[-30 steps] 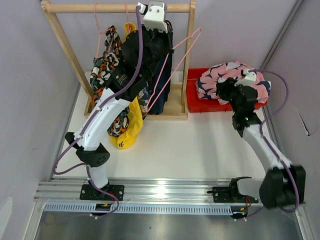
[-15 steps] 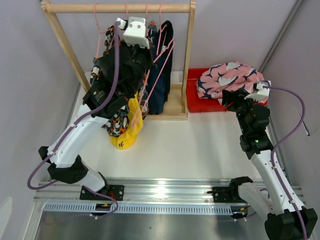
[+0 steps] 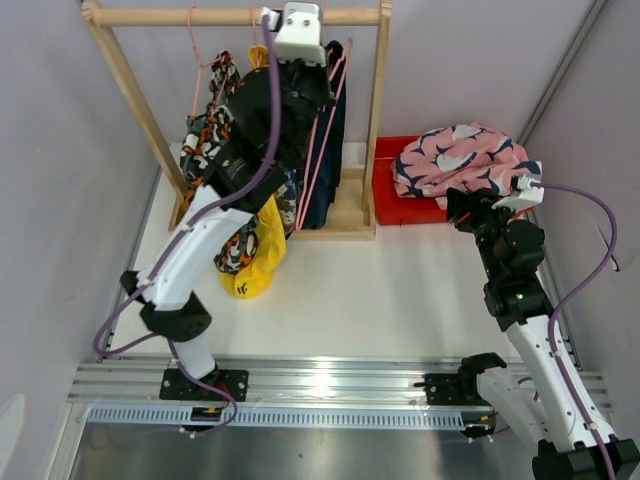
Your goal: Remove the shorts from the hanger
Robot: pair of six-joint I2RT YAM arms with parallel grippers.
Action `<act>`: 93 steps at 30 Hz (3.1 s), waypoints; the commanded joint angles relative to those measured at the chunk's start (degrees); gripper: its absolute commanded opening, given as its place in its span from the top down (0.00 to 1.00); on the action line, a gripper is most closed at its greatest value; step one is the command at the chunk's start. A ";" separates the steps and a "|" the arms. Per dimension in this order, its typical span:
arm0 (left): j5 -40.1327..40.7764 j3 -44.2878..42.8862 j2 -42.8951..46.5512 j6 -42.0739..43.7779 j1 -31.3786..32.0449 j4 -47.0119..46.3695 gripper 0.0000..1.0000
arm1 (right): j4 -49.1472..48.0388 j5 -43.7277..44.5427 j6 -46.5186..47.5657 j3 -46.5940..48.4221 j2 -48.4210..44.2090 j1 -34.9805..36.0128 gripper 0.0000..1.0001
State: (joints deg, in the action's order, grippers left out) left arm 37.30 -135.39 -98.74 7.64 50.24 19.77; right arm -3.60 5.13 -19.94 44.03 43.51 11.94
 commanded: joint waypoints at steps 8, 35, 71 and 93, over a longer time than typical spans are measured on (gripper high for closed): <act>-3.71 -11.03 -13.58 2.74 -3.12 -15.80 1.00 | 2.45 -0.73 -1.41 -3.51 -4.83 0.88 0.51; -19.63 -13.40 -22.37 -9.48 -11.48 -36.90 1.00 | 1.31 -0.29 -0.45 -5.89 -5.36 2.21 0.53; -24.47 39.05 12.99 -6.03 -7.35 -32.86 0.15 | 1.84 -2.31 -2.11 -3.34 -4.74 2.56 0.53; -30.71 60.87 5.67 -16.95 -2.51 -29.97 0.37 | 15.02 2.17 -2.12 -2.72 -14.41 7.39 0.52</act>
State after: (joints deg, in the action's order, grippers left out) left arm 5.61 -70.91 -90.21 -6.37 47.51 -11.25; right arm 9.76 5.61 -22.65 39.33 29.69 18.98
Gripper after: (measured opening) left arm 0.634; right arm 0.475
